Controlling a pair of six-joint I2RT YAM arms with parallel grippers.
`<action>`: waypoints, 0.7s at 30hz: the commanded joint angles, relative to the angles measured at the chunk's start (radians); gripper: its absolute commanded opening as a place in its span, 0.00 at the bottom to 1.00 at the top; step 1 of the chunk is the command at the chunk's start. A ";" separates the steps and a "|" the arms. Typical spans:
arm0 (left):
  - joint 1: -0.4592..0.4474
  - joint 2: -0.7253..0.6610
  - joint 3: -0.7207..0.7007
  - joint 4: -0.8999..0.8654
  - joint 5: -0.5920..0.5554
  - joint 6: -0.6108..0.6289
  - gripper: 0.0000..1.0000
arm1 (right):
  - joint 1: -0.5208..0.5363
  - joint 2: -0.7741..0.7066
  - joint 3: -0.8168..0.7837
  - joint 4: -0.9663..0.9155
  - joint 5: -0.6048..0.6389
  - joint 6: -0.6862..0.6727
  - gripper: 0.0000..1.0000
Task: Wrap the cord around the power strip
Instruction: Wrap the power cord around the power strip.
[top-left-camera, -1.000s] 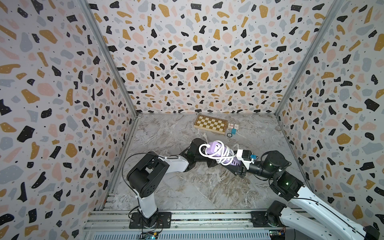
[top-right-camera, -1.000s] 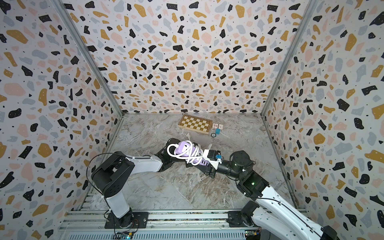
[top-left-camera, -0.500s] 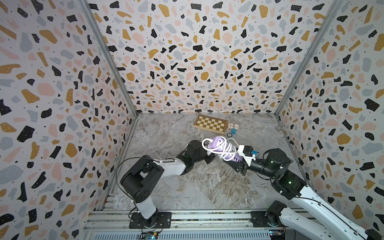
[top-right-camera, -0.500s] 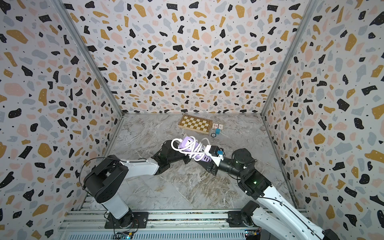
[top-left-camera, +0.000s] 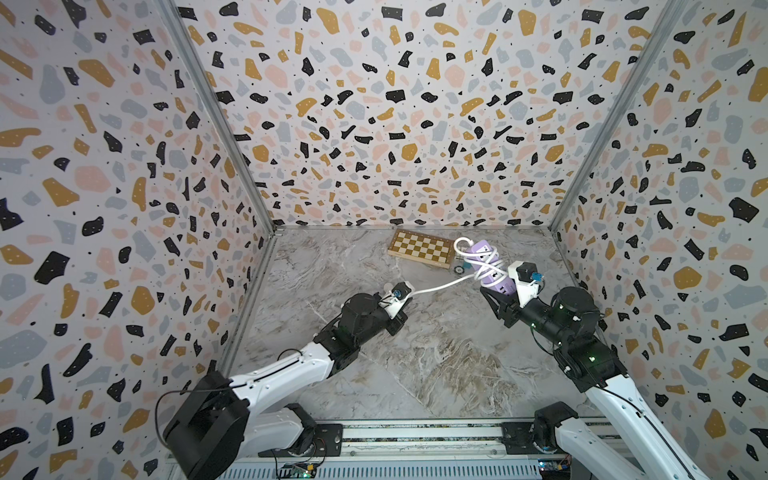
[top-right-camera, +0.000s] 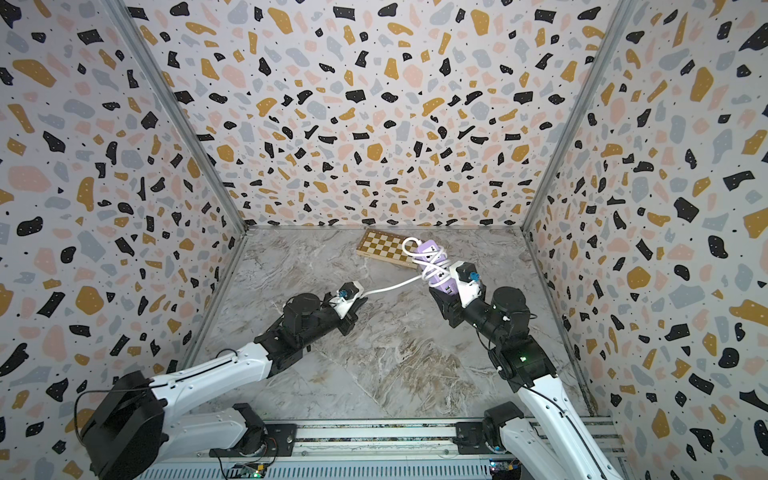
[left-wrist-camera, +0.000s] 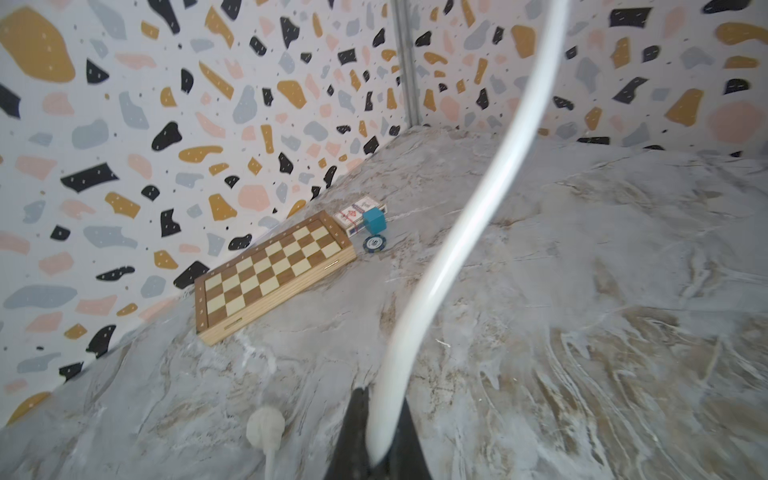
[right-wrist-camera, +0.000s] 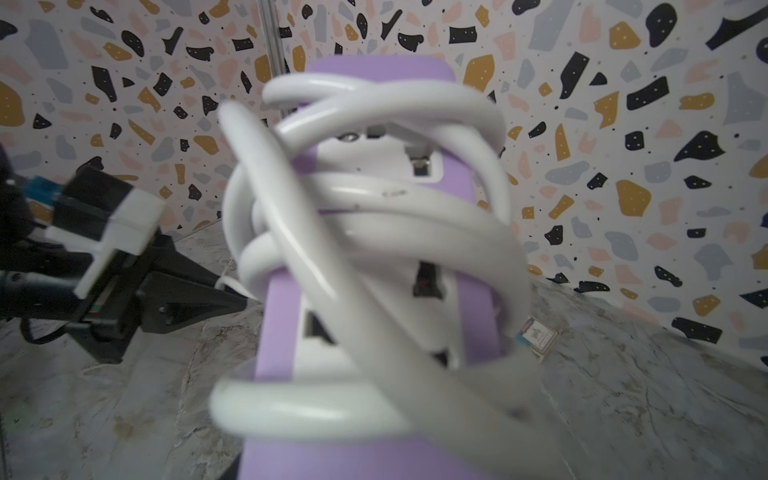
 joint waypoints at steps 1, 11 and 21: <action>-0.035 -0.102 0.016 -0.241 0.069 0.103 0.00 | -0.061 0.016 0.050 0.037 0.116 0.014 0.00; -0.192 -0.202 0.349 -0.671 0.131 0.468 0.00 | -0.045 0.120 0.058 -0.094 0.146 -0.103 0.00; -0.286 -0.001 0.742 -0.799 0.086 0.623 0.00 | 0.341 0.197 -0.002 -0.143 0.323 -0.152 0.00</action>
